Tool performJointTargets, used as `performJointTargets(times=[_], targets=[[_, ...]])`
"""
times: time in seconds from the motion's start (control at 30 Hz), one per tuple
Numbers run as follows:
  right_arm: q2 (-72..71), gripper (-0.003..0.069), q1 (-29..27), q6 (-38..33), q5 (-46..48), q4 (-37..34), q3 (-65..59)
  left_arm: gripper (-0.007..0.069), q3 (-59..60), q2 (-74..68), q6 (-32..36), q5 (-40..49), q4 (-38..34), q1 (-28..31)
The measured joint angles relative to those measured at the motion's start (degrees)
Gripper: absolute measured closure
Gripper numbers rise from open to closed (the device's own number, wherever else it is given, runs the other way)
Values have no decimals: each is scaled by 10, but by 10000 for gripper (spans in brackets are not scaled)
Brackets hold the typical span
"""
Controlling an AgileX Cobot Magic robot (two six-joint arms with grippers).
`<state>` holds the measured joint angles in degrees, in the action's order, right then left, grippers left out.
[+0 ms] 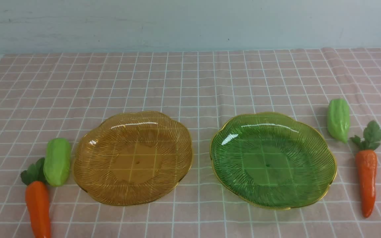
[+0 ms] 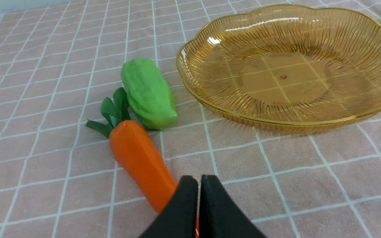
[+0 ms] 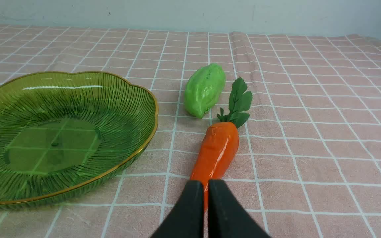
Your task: Put different types of vegetables on the plate.
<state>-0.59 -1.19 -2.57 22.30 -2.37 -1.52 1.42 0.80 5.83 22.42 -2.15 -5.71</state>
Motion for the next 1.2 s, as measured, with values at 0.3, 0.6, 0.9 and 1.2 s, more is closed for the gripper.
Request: performJointTargets(times=[0.3, 0.6, 0.9, 1.2], targets=[[0, 643, 0, 0, 0, 0, 0, 627, 0, 0, 0, 0, 0, 0], [0, 643, 0, 0, 0, 0, 0, 627, 0, 0, 0, -1, 4, 0], [0, 643, 0, 0, 0, 0, 0, 627, 2, 0, -137, -156, -232, 0], [0, 643, 0, 10, -11, -29, -1, 627, -30, 0, -145, -308, -345, 0]])
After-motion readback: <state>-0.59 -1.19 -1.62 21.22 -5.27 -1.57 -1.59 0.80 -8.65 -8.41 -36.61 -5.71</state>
